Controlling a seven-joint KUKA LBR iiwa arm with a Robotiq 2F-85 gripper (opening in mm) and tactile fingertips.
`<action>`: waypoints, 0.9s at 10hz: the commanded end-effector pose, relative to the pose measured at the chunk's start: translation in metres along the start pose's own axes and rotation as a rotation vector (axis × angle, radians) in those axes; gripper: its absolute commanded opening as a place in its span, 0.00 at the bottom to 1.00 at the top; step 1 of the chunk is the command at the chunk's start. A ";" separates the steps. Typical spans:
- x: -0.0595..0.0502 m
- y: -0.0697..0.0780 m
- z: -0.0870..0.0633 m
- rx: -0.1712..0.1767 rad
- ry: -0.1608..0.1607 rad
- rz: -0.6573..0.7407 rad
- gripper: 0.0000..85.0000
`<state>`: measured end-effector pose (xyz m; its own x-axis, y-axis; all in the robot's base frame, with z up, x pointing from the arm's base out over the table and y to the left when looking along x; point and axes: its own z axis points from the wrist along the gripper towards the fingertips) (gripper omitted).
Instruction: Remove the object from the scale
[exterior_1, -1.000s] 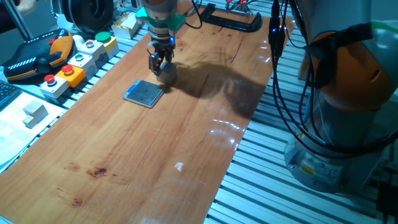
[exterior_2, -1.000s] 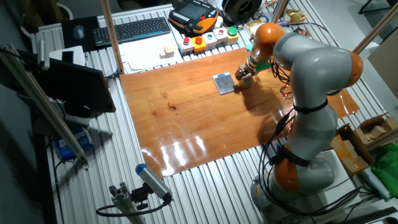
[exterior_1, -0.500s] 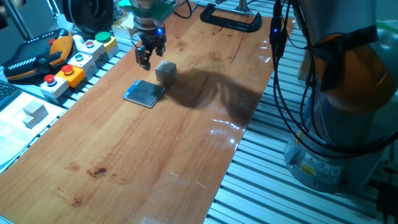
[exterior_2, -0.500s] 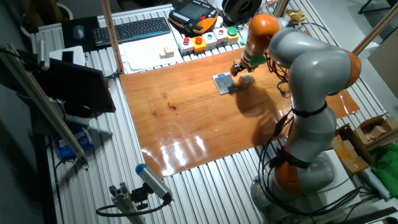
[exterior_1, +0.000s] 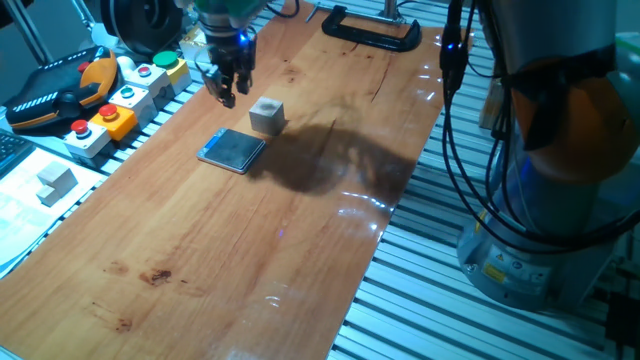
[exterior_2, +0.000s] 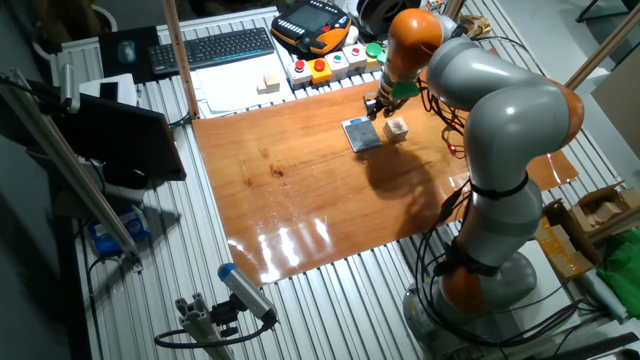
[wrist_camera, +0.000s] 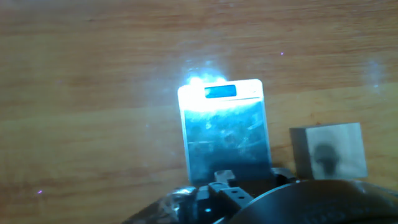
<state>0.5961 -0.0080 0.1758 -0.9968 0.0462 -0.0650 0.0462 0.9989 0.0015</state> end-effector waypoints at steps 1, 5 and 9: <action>0.002 0.003 -0.002 -0.001 0.006 -0.008 0.08; 0.015 0.015 -0.012 0.013 0.061 -0.064 0.01; 0.018 0.012 -0.014 0.005 0.086 -0.124 0.01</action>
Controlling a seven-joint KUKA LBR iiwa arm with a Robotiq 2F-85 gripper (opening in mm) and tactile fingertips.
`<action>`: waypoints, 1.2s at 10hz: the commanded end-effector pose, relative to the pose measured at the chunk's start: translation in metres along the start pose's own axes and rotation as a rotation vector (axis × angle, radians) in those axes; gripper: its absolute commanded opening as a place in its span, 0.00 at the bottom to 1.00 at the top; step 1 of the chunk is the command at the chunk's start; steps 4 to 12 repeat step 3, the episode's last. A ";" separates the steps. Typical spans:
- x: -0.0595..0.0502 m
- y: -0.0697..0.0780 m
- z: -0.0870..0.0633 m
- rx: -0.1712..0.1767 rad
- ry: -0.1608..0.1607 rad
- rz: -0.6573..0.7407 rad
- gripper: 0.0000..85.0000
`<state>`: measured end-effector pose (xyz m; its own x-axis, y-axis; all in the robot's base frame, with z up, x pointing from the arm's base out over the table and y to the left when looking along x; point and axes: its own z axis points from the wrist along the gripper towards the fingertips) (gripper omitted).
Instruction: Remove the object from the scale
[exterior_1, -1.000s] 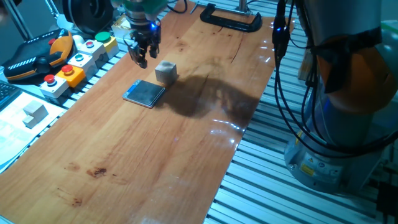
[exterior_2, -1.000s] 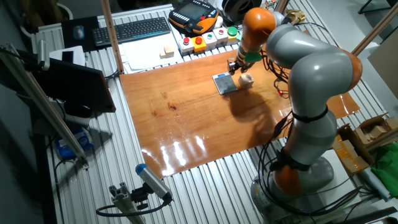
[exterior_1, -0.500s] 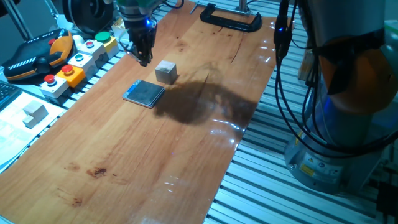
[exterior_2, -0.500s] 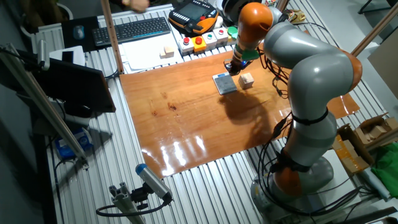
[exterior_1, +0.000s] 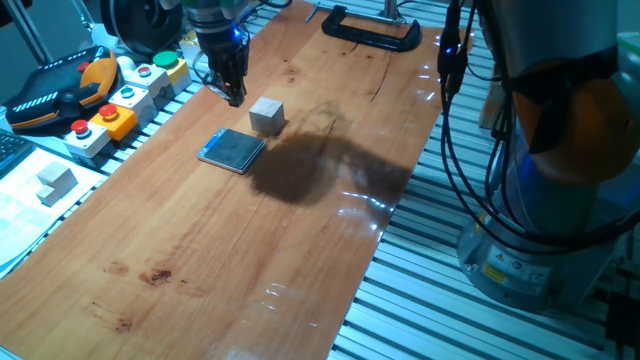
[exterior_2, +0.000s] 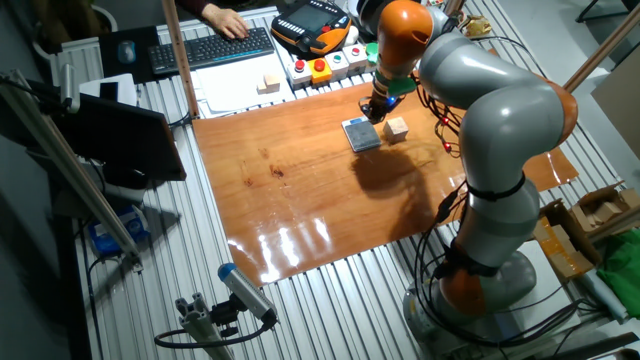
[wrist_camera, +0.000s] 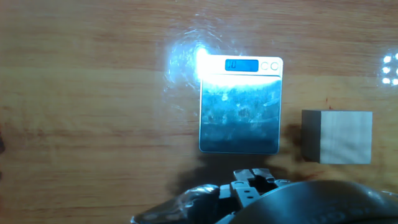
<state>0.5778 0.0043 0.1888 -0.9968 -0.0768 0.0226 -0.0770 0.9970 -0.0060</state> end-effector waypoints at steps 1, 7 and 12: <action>0.000 0.000 0.000 0.000 0.002 0.000 0.01; -0.001 0.000 0.000 0.000 0.004 0.003 0.01; -0.001 0.000 0.000 0.000 0.004 0.003 0.01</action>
